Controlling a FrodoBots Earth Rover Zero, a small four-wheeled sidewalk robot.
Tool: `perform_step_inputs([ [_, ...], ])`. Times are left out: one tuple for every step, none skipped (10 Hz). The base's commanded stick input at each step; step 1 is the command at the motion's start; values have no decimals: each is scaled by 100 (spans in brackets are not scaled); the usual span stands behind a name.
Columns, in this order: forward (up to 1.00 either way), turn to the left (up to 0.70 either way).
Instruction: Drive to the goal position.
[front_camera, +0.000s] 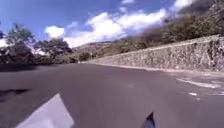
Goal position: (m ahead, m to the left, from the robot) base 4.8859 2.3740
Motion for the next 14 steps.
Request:
perform_step_inputs([
  [70, 0],
  [70, 0],
  [70, 0],
  [70, 0],
  [70, 0],
  [70, 0],
  [70, 0],
  [70, 0],
  [70, 0],
  [70, 0],
  [70, 0],
  [70, 0],
  [70, 0],
  [70, 0],
])
